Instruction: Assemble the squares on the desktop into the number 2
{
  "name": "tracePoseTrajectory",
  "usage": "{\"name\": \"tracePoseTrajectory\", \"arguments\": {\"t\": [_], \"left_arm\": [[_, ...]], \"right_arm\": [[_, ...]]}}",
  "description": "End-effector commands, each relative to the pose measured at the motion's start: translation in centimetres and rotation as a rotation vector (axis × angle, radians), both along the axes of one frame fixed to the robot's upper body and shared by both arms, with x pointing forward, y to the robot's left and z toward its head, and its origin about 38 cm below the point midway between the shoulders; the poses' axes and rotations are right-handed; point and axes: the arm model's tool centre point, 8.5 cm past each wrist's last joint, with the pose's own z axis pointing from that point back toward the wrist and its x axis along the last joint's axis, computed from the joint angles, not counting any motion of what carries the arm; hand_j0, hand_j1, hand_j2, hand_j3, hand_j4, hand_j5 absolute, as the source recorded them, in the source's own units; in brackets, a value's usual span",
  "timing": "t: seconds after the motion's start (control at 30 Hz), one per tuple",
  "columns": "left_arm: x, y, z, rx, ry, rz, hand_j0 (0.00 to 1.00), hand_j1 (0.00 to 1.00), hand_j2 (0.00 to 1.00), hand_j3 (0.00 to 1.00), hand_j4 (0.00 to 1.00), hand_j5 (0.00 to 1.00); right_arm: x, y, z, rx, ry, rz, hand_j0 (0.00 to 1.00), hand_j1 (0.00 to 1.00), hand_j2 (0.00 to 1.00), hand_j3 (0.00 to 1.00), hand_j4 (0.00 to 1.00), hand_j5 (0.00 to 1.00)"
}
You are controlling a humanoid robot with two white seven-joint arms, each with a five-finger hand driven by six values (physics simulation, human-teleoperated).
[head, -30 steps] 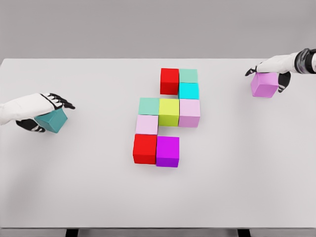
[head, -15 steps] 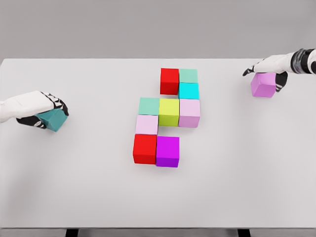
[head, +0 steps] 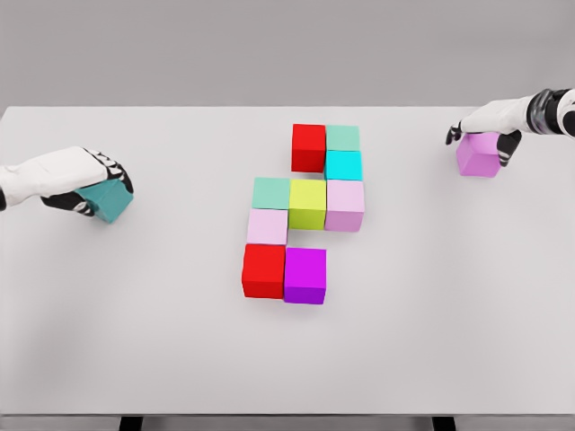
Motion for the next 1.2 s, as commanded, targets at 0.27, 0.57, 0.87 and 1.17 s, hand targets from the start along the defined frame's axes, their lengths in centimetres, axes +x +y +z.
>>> {"name": "tracePoseTrajectory", "arguments": {"t": [0.27, 0.57, 0.87, 1.17], "left_arm": [[1.5, -1.4, -0.1, -0.022, -0.012, -0.002, 0.62, 0.62, 0.62, 0.62, 0.62, 0.62], [3.1, -2.1, 0.4, -0.015, -0.023, 0.007, 0.62, 0.62, 0.62, 0.62, 0.62, 0.62], [4.0, -3.0, 1.1, -0.029, -0.041, -0.001, 0.62, 0.62, 0.62, 0.62, 0.62, 0.62], [5.4, -4.9, 1.8, -0.046, -0.061, -0.016, 0.62, 0.62, 0.62, 0.62, 0.62, 0.62]], "right_arm": [[0.1, -0.1, 0.4, -0.003, -0.007, 0.003, 0.76, 0.76, 0.76, 0.76, 0.76, 0.76], [-0.1, -1.0, 2.3, -0.009, -0.051, 0.014, 0.72, 0.72, 0.72, 0.72, 0.72, 0.72], [-0.4, -0.7, 3.8, -0.019, -0.091, 0.057, 0.72, 0.72, 0.72, 0.72, 0.72, 0.72], [-1.3, -1.8, 5.4, -0.039, -0.130, 0.078, 0.72, 0.72, 0.72, 0.72, 0.72, 0.72]]}}
